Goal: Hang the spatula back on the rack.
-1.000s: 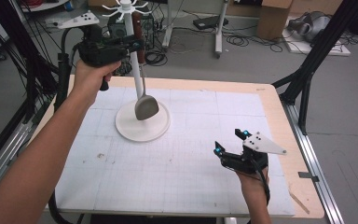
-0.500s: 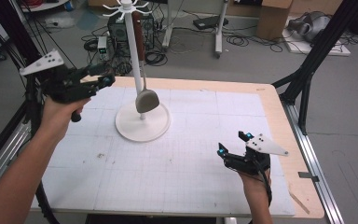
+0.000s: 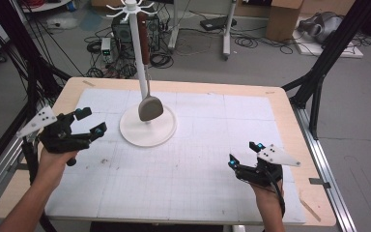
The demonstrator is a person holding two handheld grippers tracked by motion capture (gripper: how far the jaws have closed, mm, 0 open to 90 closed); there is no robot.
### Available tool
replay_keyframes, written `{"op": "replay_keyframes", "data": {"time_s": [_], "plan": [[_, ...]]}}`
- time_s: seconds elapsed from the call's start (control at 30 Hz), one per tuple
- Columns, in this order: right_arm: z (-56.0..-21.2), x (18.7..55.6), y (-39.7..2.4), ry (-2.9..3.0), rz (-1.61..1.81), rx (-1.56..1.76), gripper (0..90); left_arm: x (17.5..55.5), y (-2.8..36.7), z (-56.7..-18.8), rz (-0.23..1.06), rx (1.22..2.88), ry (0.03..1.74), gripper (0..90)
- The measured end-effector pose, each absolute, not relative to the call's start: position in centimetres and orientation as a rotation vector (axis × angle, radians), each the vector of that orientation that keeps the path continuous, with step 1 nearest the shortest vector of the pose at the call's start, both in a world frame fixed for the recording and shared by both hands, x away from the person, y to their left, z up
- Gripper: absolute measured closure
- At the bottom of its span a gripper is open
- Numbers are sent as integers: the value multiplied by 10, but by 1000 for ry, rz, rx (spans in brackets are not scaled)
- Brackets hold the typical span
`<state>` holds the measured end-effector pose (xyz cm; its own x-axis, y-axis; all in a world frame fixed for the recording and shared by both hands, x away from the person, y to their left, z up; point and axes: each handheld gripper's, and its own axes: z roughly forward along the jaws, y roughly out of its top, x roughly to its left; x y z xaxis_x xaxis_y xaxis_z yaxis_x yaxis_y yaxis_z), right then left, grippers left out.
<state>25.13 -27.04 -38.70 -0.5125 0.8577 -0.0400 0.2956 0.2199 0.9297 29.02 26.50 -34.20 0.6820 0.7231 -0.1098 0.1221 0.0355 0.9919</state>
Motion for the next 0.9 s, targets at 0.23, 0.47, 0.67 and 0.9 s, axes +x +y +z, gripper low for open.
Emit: {"op": "replay_keyframes", "data": {"time_s": [0.23, 0.47, 0.67, 0.9], "plan": [[-393, 240, -274, 1920, 1293, 1071, 178, 272, 268, -380, 542, 1529, 753, 166], [-395, 236, -279, 1897, 1286, 1087, 179, 265, 274, -397, 518, 1512, 775, 178], [-393, 231, -282, 1872, 1277, 1107, 179, 261, 271, -403, 519, 1520, 769, 187], [-394, 228, -284, 1858, 1269, 1129, 179, 260, 272, -403, 524, 1531, 764, 193]]}}
